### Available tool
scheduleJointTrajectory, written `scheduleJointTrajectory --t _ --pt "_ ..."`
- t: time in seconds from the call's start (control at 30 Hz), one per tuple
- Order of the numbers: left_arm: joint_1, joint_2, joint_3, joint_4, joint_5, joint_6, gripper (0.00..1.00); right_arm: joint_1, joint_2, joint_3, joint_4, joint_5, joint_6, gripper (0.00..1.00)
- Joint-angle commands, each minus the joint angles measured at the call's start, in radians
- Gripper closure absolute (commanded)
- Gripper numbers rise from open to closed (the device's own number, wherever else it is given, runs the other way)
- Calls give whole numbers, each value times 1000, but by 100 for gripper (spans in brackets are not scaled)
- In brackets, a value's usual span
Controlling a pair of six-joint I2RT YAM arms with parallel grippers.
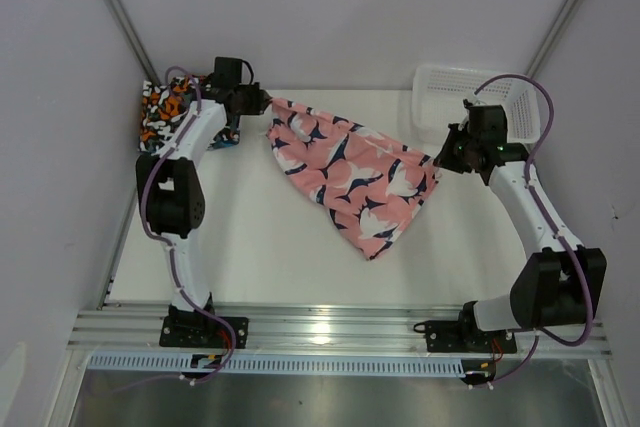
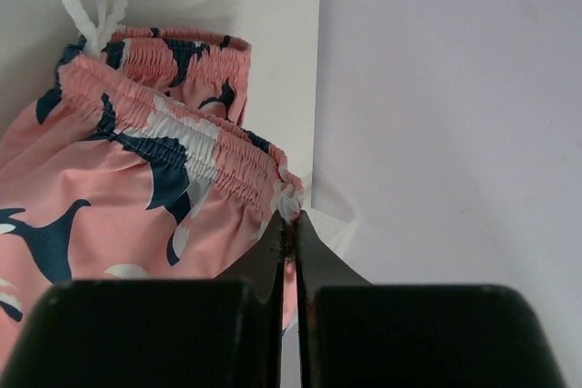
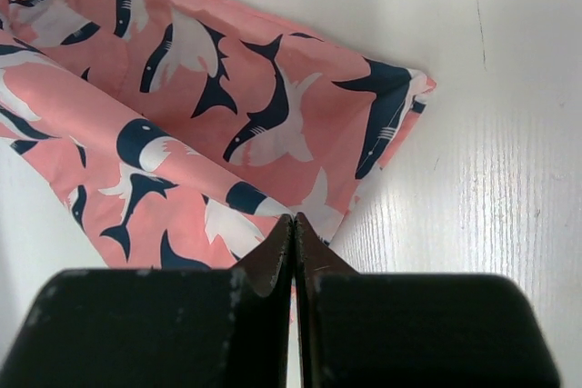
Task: Fold and stack the shorts
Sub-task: Fold the shorts
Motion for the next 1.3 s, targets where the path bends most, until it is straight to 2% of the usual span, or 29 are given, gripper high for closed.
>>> scheduleJointTrajectory --t 0.0,0.37,0.5,0.6,0.67,0.7,0.8,0.83,0.87,0.97,1.1,1.2,1.23,1.27 --pt "-19 32 33 93 -60 -67 100 -21 40 2 82 4 -22 100" --pt "-61 137 45 345 -156 -92 100 -60 222 2 210 57 -9 100" --pt "-71 184 39 481 -163 -76 100 -63 290 7 251 66 3 100" --pt "-79 226 25 670 -165 -72 100 -63 330 17 274 102 14 100" --pt "-85 262 28 733 -168 -66 98 -63 357 22 292 125 21 100" --pt "-91 278 43 792 -166 -58 94 -61 366 25 295 135 27 100" --pt "-101 345 118 839 -147 -35 48 -61 400 27 320 139 38 100" --pt "-102 361 138 836 -136 -30 21 -63 412 28 324 170 40 100" --pt "-102 373 158 834 -125 -20 2 -63 431 36 326 170 44 100" --pt "-102 388 212 842 -97 26 1 -63 458 60 314 170 46 95" --pt "-84 309 157 868 -80 120 1 -64 468 66 295 208 41 83" --pt "-58 206 80 836 -51 212 1 -72 474 73 292 221 41 69" --pt "-47 153 36 816 -13 236 1 -72 486 91 272 225 41 58" --pt "-39 125 19 801 4 291 1 -72 488 103 257 236 43 51"
